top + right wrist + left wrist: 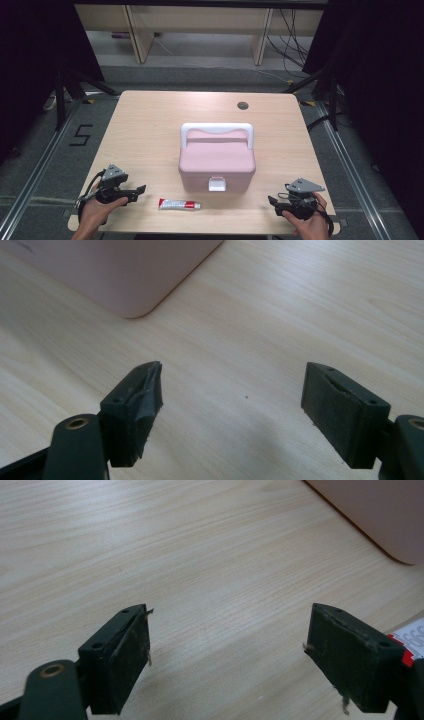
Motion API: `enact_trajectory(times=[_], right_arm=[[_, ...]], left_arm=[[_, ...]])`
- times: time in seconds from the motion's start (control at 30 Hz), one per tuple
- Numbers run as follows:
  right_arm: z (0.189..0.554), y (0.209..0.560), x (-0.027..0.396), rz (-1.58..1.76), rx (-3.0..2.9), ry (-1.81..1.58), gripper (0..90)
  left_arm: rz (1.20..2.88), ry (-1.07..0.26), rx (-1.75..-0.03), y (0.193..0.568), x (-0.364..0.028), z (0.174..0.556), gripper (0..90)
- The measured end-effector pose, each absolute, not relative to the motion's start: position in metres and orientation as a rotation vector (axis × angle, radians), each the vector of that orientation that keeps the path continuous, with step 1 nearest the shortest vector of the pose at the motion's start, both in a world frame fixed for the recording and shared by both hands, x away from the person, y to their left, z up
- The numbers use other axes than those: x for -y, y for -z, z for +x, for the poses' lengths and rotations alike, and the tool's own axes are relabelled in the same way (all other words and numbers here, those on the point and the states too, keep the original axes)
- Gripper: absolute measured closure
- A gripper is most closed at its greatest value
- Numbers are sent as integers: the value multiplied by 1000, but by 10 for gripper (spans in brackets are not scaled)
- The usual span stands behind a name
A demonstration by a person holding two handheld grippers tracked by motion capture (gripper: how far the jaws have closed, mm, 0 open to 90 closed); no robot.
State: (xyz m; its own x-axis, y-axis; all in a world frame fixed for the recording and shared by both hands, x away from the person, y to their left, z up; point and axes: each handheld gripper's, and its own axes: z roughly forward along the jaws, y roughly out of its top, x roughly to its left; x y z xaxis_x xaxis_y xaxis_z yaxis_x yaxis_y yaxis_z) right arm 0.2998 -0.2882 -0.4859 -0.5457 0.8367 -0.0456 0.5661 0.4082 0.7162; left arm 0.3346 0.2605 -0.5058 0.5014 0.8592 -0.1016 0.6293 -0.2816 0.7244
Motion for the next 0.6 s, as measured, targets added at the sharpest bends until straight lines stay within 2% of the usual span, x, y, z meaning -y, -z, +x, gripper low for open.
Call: enact_trajectory(times=[0.4, 0.5, 0.6], right_arm=[[301, 487, 290, 1215, -2257, -950, 257], [302, 484, 291, 1211, -2260, -952, 355], [302, 484, 291, 1204, -2268, -942, 391]], left_arm=[[2022, -408, -1214, 506, -260, 335, 170], [2026, -403, -1233, 506, -260, 337, 170], [2012, -415, -1234, 507, -259, 337, 170]])
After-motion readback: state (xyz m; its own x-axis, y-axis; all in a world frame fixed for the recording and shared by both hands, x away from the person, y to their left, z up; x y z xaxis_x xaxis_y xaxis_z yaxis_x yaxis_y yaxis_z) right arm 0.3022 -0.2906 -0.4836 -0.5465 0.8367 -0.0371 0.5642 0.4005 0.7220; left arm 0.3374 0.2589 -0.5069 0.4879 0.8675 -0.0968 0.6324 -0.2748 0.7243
